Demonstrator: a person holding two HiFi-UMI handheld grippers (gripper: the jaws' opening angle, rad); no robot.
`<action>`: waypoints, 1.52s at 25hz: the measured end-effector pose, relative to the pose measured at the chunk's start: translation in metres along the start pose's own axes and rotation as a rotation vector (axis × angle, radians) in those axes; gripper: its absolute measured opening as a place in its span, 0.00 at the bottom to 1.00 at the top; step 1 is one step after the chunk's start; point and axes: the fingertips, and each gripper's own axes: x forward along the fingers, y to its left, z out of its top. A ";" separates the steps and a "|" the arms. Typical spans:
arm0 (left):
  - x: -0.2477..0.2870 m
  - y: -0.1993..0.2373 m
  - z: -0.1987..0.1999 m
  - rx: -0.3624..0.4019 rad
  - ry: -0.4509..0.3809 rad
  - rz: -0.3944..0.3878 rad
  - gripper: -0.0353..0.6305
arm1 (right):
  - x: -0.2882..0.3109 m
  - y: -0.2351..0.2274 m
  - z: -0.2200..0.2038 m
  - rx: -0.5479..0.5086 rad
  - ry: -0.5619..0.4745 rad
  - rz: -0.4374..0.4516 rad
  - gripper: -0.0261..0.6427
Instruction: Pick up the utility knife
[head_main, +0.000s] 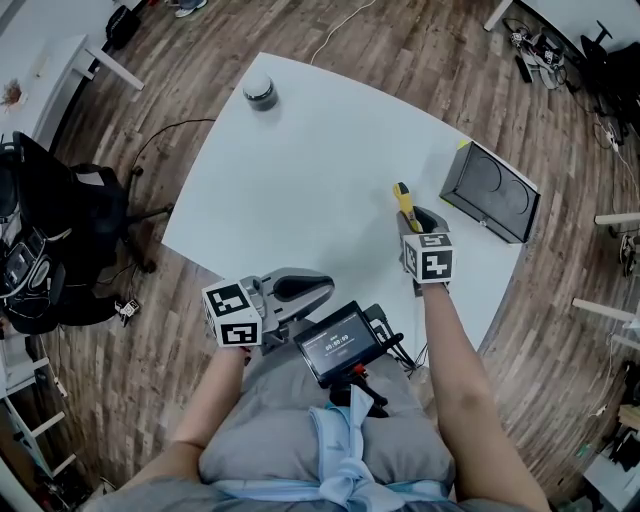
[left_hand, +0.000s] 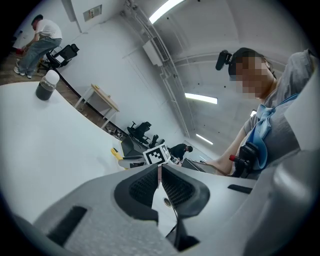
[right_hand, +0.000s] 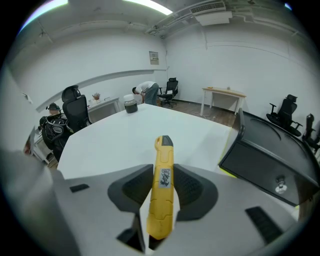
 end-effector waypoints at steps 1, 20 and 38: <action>0.001 -0.001 0.000 0.003 0.001 -0.005 0.08 | -0.003 0.002 0.000 0.003 -0.004 0.002 0.22; -0.012 -0.020 0.005 0.060 0.000 -0.059 0.08 | -0.068 0.044 0.013 0.030 -0.130 0.028 0.22; -0.038 -0.029 -0.003 0.093 -0.005 -0.061 0.08 | -0.139 0.091 0.020 0.055 -0.259 0.069 0.22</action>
